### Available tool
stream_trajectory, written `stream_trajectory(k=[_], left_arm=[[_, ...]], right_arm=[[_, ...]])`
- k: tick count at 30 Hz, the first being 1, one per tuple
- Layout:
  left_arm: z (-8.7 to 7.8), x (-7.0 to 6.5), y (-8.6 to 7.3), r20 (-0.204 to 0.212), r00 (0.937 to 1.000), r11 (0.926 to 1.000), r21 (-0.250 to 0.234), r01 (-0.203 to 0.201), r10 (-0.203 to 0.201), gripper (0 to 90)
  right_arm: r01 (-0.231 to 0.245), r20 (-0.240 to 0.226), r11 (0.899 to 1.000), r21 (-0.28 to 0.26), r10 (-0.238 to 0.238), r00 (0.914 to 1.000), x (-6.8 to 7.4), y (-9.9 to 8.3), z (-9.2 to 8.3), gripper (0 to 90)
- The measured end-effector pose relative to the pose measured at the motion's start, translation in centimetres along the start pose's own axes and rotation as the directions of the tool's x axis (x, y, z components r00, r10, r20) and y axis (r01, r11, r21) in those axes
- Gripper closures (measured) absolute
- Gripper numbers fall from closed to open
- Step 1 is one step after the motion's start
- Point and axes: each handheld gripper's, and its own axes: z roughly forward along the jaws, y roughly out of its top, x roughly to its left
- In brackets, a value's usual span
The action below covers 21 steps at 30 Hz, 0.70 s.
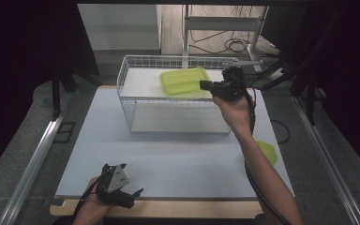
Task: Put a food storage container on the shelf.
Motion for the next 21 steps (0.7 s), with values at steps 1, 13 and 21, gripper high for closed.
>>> stream_trajectory(k=[1, 13, 21], left_arm=[[0.0, 0.0, 0.0, 0.0, 1.0, 1.0, 0.001, -0.001, 0.001, 0.6], [0.0, 0.0, 0.0, -0.001, 1.0, 1.0, 0.002, -0.006, 0.006, 0.6], [0.1, 0.0, -0.1, 0.002, 1.0, 1.0, 0.006, -0.007, 0.007, 0.6]], right_arm=[[0.007, -0.019, 1.0, 0.004, -0.007, 0.9998, 0.4, -0.3, 0.1, 89.7], [0.094, -0.073, 0.988, 0.124, -0.086, 0.9937, 2.6, -2.6, 3.3, 89.6], [0.079, -0.056, 0.986, 0.148, -0.071, 0.9959, 1.8, -2.4, 5.2, 89.6]])
